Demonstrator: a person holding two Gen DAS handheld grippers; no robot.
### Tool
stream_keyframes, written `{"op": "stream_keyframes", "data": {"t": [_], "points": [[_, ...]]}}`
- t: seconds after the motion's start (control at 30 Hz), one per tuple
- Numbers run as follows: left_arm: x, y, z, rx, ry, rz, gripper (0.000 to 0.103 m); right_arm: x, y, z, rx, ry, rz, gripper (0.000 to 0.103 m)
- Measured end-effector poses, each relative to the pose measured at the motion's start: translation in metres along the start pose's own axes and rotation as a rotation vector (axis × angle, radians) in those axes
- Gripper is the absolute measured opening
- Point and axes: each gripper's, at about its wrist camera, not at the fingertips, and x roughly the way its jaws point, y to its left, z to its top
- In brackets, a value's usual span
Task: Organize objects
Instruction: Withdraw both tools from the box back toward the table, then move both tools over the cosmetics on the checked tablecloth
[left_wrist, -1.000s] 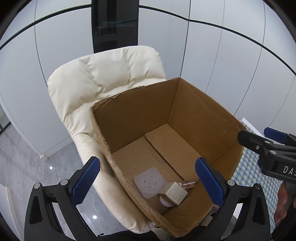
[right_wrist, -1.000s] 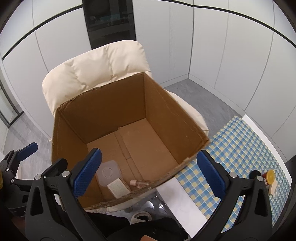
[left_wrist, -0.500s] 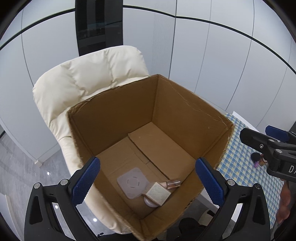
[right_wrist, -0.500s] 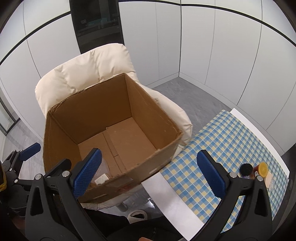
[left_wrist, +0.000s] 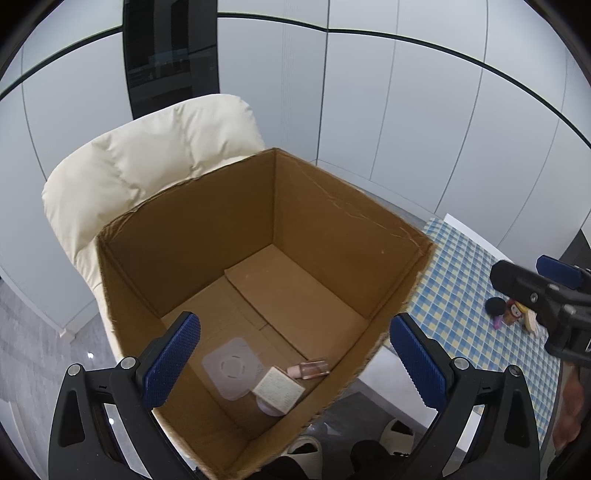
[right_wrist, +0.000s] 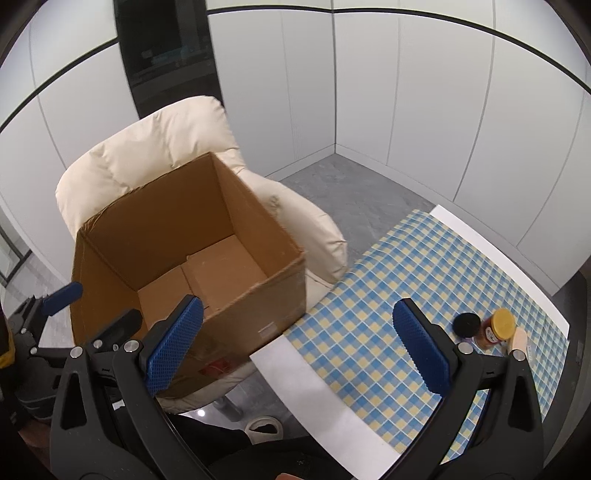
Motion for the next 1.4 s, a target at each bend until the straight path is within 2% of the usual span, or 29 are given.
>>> {"op": "stream_keyframes", "data": {"t": [0.37,0.83,1.4], "points": [[0.003,-0.020,0.005,0.010,-0.002,-0.012,0.102,-0.010,-0.026,-0.009,0.032,0.003,-0.032,0.103],[0.006,-0.066,0.005,0.059,0.001,-0.056,0.102,-0.027,-0.073,-0.024,0.095,0.001,-0.091,0.103],[0.003,-0.104,0.001,0.101,0.006,-0.094,0.102,-0.043,-0.107,-0.036,0.148,0.008,-0.144,0.103]]}}
